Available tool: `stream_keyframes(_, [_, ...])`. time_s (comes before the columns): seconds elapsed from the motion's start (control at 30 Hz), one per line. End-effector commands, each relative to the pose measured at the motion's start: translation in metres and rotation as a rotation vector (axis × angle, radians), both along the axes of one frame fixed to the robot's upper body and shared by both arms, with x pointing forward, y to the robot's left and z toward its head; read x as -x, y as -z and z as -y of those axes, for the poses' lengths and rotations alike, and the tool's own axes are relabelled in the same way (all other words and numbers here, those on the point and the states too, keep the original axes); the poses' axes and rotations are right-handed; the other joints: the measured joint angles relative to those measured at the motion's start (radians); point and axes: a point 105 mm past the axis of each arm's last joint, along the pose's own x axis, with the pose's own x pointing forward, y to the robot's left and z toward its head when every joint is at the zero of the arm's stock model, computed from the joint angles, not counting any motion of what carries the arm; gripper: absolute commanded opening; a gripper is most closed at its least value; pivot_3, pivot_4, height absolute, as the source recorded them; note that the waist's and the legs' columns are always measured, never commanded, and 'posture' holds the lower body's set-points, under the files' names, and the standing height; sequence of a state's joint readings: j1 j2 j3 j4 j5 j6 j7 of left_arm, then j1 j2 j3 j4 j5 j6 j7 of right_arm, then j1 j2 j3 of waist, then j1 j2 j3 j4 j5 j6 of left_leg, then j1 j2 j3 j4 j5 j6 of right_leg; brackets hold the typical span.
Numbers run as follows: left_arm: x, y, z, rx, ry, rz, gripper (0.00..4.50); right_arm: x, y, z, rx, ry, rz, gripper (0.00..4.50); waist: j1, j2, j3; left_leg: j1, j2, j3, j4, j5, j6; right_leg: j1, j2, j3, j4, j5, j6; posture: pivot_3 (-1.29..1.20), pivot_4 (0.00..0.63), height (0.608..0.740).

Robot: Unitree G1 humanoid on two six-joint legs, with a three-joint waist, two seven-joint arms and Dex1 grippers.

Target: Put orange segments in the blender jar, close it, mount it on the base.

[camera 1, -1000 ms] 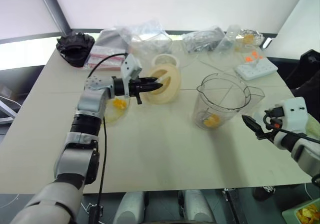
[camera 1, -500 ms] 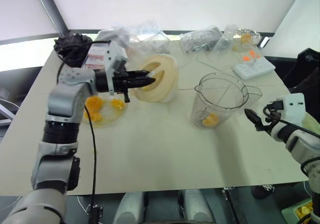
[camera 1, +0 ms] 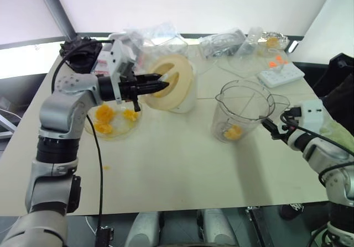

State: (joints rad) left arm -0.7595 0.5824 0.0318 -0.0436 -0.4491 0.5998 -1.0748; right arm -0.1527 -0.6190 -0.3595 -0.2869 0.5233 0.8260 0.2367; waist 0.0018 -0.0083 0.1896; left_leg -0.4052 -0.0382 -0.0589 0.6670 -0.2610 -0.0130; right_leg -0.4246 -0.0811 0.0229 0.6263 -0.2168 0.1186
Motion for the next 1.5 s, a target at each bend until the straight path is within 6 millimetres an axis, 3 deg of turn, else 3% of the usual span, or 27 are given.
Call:
stream_keyframes(0.03, [0.006,-0.013,-0.001,0.007,0.004,0.066,0.28,-0.008,-0.011,-0.001,0.008,0.0,0.058,4.12,-0.002,0.0,0.0,0.0,0.0,0.0,0.0,0.0,0.0,0.0,0.0,0.0,0.0,0.0,0.0,0.0,0.15,0.74])
stream_keyframes(0.33, [0.012,-0.015,-0.005,-0.014,-0.005,0.077,0.28,-0.03,-0.004,0.002,-0.067,0.03,0.102,4.12,-0.019,0.0,0.0,0.0,0.0,0.0,-0.001,0.0,0.0,0.0,0.0,0.0,0.001,0.0,0.0,0.0,0.15,0.74])
stream_keyframes(0.43, [0.014,-0.015,-0.007,-0.021,-0.016,0.077,0.28,-0.034,-0.005,-0.002,-0.071,0.02,0.118,3.27,-0.019,0.0,0.0,0.001,0.0,0.0,-0.001,0.0,0.0,-0.001,0.0,0.001,0.001,0.0,0.0,0.0,0.15,0.74])
stream_keyframes(0.6, [0.017,-0.017,-0.012,-0.031,-0.033,0.08,0.28,-0.036,-0.007,-0.008,-0.08,0.005,0.143,0.9,-0.014,0.0,0.0,0.001,0.0,0.0,-0.001,0.0,0.0,-0.001,0.0,0.001,0.002,0.0,0.0,0.0,0.15,0.74])
stream_keyframes(0.77, [0.015,-0.027,-0.021,-0.047,-0.056,0.106,0.28,-0.037,-0.021,-0.021,-0.089,-0.033,0.188,0.92,-0.017,0.0,0.0,0.001,0.0,0.0,-0.001,0.0,0.0,-0.001,0.0,0.001,0.002,0.0,0.0,0.0,0.15,0.74])
stream_keyframes(0.93, [0.01,-0.051,-0.032,-0.056,-0.068,0.157,0.28,-0.035,-0.038,-0.061,-0.106,-0.158,0.222,0.92,-0.022,0.001,0.001,0.0,0.0,0.0,-0.001,0.0,0.0,-0.003,0.0,0.001,0.003,0.0,0.0,0.0,0.15,0.74])
stream_keyframes(1.07, [0.007,-0.066,-0.029,-0.074,-0.029,0.196,0.28,-0.032,-0.044,-0.098,-0.101,-0.269,0.222,0.92,-0.021,0.001,0.001,0.0,-0.001,0.0,-0.001,0.0,0.0,-0.004,0.0,0.001,0.003,0.0,0.0,0.0,0.15,0.74])
stream_keyframes(1.23, [0.011,-0.069,-0.015,-0.116,0.078,0.217,0.28,-0.029,-0.03,-0.125,-0.08,-0.337,0.169,0.92,-0.014,0.001,0.001,-0.001,-0.001,0.0,-0.001,0.0,0.0,-0.004,0.0,0.001,0.003,0.0,0.0,0.0,0.15,0.74])
stream_keyframes(1.5, [0.015,-0.067,0.01,-0.159,0.23,0.227,0.28,-0.031,-0.006,-0.132,-0.021,-0.348,0.094,0.92,-0.019,0.001,0.001,-0.001,-0.001,0.001,-0.001,0.0,0.0,-0.004,0.0,0.001,0.003,0.0,0.0,0.0,0.15,0.74])
